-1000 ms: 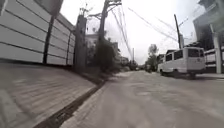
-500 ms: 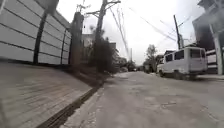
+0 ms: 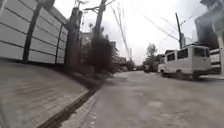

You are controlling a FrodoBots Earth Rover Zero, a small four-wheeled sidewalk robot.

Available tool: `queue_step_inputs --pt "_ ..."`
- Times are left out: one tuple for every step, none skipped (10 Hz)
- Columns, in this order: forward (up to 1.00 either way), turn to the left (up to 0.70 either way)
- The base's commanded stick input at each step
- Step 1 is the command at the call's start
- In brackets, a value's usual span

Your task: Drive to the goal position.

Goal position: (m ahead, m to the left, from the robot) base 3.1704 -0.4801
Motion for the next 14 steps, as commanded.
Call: queue_step_inputs --pt "0.70 -0.34" --pt "0.70 -0.34" --pt "0.70 -0.34" --pt "0.70 -0.34" --pt "0.70 -0.34" --pt "0.70 -0.20" --pt "0.70 0.00" --pt "0.70 0.00" --pt "0.70 0.00" --pt "0.70 0.00" --pt "0.70 0.00" --pt "0.70 0.00" --pt "0.70 0.00" --pt "0.70 0.00"
